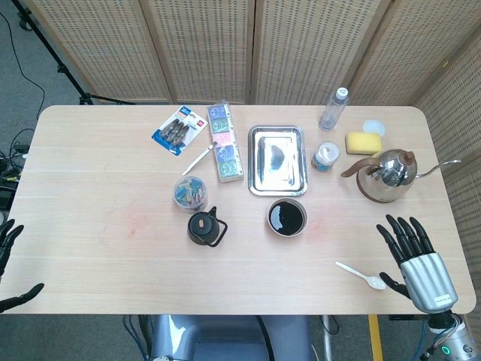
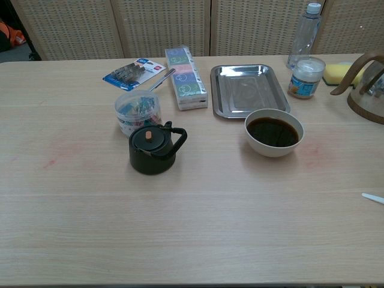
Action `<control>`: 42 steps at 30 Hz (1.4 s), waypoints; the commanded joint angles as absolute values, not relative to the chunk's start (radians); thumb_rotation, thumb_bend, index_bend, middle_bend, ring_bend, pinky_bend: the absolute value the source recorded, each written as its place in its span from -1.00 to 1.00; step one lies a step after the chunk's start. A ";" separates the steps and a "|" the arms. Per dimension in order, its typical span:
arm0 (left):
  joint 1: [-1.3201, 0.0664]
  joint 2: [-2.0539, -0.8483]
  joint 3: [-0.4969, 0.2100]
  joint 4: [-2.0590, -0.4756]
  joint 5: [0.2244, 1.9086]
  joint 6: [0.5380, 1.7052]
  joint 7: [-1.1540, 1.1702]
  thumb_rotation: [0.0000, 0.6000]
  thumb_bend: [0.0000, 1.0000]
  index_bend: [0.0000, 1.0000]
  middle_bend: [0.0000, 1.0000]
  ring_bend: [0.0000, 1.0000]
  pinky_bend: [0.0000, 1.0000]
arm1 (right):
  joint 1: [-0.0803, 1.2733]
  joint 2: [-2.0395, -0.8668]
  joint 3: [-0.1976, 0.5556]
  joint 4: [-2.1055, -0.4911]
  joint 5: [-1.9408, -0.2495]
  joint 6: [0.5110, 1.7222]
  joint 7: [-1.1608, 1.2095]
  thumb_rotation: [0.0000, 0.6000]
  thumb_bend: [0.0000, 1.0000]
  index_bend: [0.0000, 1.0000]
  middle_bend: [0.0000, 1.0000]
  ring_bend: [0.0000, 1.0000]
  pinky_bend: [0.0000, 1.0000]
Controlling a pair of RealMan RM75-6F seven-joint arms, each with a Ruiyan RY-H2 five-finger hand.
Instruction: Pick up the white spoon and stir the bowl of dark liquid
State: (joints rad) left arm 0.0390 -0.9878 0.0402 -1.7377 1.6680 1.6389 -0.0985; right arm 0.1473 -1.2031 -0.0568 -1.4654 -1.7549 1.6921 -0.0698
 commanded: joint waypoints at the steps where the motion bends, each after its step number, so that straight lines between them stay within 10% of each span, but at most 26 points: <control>1: 0.038 -0.988 0.042 -1.739 1.670 1.636 -0.098 1.00 -1.00 -1.00 -1.00 -1.00 -1.00 | 0.145 -1.203 -0.054 -1.466 -1.755 1.689 -0.071 1.00 -1.00 -0.97 -1.00 -1.00 -1.00; 42: 0.018 -0.990 0.034 -1.759 1.637 1.592 -0.079 1.00 -1.00 -1.00 -1.00 -1.00 -1.00 | 0.198 -1.416 -0.105 -1.148 -1.599 1.217 -0.223 1.00 -1.00 -1.00 -1.00 -1.00 -1.00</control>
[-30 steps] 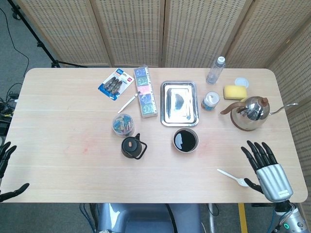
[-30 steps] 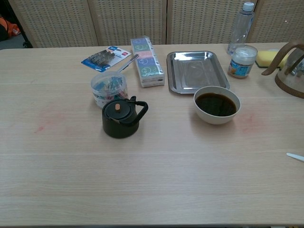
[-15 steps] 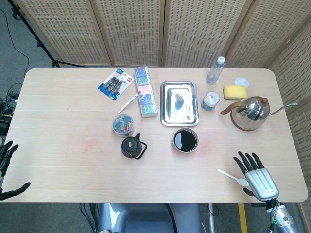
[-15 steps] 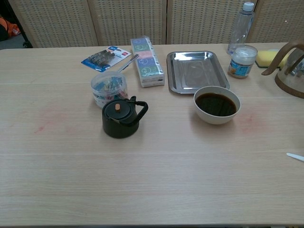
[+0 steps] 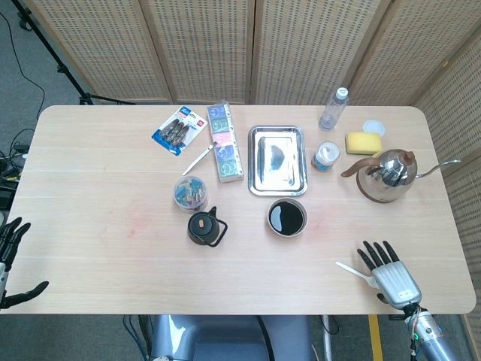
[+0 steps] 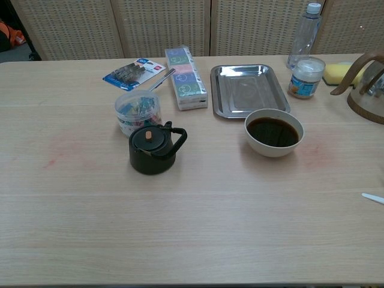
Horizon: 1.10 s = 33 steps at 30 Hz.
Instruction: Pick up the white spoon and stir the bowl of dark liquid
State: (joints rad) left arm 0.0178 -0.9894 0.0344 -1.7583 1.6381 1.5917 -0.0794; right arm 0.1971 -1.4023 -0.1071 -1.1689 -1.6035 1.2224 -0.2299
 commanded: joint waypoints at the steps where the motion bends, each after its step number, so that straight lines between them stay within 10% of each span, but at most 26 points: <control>1: 0.018 -0.990 0.033 -1.759 1.635 1.593 -0.078 1.00 -1.00 -1.00 -1.00 -1.00 -1.00 | 0.198 -1.421 -0.104 -1.139 -1.599 1.219 -0.221 1.00 -1.00 -1.00 -1.00 -1.00 -1.00; 33: 0.009 -0.995 0.028 -1.768 1.615 1.573 -0.058 1.00 -1.00 -1.00 -1.00 -1.00 -1.00 | 0.271 -1.465 -0.025 -1.079 -1.540 1.162 -0.247 1.00 -1.00 -1.00 -1.00 -1.00 -1.00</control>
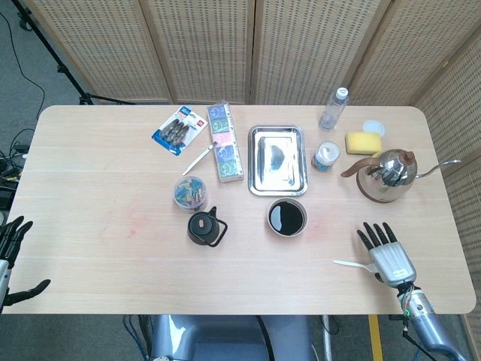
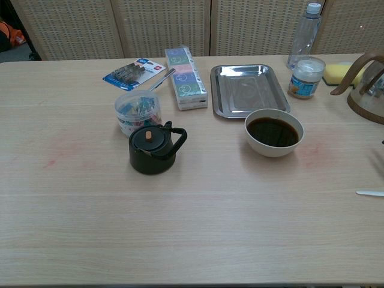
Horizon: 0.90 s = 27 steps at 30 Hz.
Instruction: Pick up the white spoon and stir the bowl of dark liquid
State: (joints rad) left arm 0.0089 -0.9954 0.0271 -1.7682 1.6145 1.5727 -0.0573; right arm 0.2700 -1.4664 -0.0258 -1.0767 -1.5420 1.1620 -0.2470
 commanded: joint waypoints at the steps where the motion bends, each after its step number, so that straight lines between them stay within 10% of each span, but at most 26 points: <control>1: 0.009 -0.995 0.028 -1.768 1.616 1.573 -0.058 1.00 -1.00 -1.00 -1.00 -1.00 -1.00 | 0.270 -1.462 -0.026 -1.086 -1.540 1.163 -0.244 1.00 -1.00 -1.00 -1.00 -1.00 -1.00; 27: 0.010 -0.984 0.031 -1.765 1.622 1.578 -0.089 1.00 -1.00 -1.00 -1.00 -1.00 -1.00 | 0.309 -1.466 0.053 -1.277 -1.428 1.140 -0.139 1.00 -0.96 -0.13 -1.00 -1.00 -1.00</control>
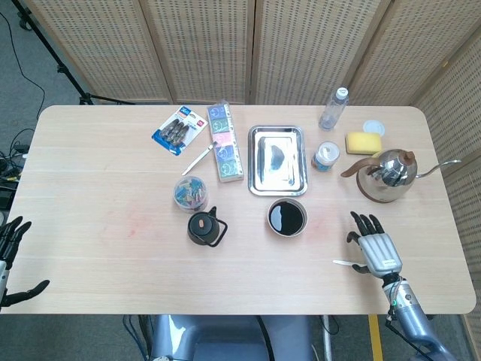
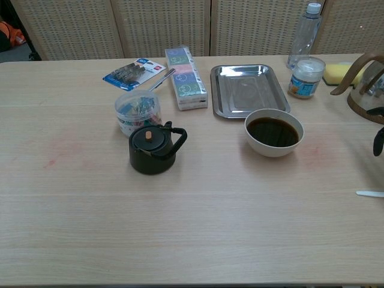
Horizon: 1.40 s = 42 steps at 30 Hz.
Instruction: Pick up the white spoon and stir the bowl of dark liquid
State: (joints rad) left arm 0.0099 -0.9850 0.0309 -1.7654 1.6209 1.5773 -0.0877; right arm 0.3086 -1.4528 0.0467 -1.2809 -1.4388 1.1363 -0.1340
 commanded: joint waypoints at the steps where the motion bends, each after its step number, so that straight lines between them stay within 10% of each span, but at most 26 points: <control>1: 0.011 -0.984 0.031 -1.765 1.622 1.579 -0.091 1.00 -1.00 -1.00 -1.00 -1.00 -1.00 | 0.308 -1.473 0.055 -1.278 -1.421 1.139 -0.139 1.00 -0.93 -0.12 -1.00 -1.00 -1.00; 22: 0.010 -0.982 0.032 -1.763 1.624 1.578 -0.101 1.00 -1.00 -1.00 -1.00 -1.00 -1.00 | 0.295 -1.527 0.056 -1.274 -1.358 1.130 -0.144 1.00 -0.39 -0.04 -1.00 -1.00 -1.00; 42: 0.005 -0.979 0.032 -1.764 1.619 1.569 -0.103 1.00 -1.00 -1.00 -1.00 -1.00 -1.00 | 0.287 -1.538 0.045 -1.294 -1.337 1.117 -0.136 1.00 -0.28 -0.04 -1.00 -1.00 -1.00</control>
